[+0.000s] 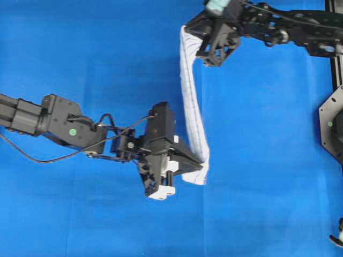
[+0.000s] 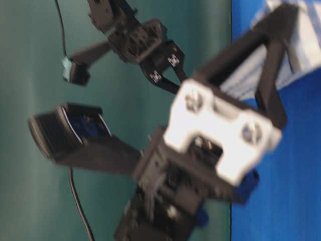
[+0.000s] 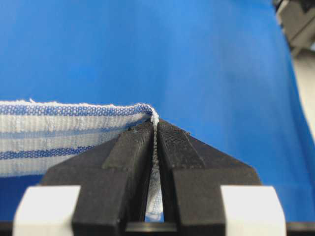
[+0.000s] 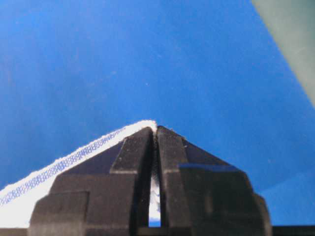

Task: Fold the blue towel.
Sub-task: 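Lift the strip and rotate it to lie vertically, right gripper moving up, then lower the strip onto the table and open both grippers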

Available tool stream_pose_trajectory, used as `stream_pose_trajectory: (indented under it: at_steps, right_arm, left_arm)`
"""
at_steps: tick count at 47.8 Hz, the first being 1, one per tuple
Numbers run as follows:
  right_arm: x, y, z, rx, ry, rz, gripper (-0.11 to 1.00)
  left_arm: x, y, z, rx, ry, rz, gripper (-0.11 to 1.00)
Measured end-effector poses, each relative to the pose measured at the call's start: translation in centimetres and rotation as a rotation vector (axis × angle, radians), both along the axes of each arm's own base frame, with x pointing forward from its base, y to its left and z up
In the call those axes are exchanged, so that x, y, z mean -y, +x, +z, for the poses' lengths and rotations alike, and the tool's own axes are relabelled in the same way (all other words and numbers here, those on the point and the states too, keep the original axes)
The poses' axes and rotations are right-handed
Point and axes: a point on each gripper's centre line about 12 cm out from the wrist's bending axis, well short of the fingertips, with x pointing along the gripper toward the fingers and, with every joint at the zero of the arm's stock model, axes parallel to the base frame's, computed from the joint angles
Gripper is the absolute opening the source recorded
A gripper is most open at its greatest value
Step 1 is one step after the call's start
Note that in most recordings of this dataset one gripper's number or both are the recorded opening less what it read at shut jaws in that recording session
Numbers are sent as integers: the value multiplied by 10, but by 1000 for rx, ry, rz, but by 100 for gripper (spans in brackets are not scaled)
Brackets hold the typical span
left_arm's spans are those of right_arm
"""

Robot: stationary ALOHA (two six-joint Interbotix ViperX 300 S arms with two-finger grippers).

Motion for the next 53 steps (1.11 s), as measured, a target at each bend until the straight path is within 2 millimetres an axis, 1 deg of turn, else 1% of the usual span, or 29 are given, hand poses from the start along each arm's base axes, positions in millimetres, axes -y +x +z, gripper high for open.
stream_pose_trajectory:
  at_steps: [12,18,30,31,34,36,37,39,42,45,47,50,51,53]
  right_arm:
    - [11,29,-9,-22,15,11,3]
    - [13,36,-14,-31,20,15,3]
    - [14,41,-20,-46,31,19,3]
    - [14,42,-19,-45,29,20,3]
    - [14,42,-19,-45,31,20,5]
    - [14,42,-19,-46,30,20,10]
    - [14,42,-19,-45,31,20,13]
    - [14,42,-19,-46,30,20,23]
    - [13,42,-19,-45,28,23,43]
    - [13,42,-19,-47,23,26,63]
    - [14,42,-19,-49,19,29,75]
    - [13,42,-19,-52,17,31,89]
    - [13,42,-19,-53,14,33,91]
    - [13,41,-19,-54,12,35,92]
  left_arm:
    - [-2,-34,-4,-36,-29,21,1]
    - [-3,-45,-7,-47,-47,38,1]
    - [-2,-48,-9,-52,-49,37,3]
    - [-2,-48,-9,-52,-49,37,4]
    - [-2,-48,-9,-52,-49,37,14]
    - [-2,-48,-9,-53,-50,38,23]
    - [-1,-48,-9,-53,-50,36,30]
    - [-1,-48,-9,-53,-52,37,42]
    - [-1,-49,-9,-56,-52,37,60]
    - [-1,-51,-10,-72,-52,36,76]
    - [-1,-54,-9,-81,-51,34,80]
    - [-2,-59,-5,-95,-50,31,78]
    - [-3,-62,-1,-98,-50,30,76]
    - [-3,-67,4,-105,-50,26,73]
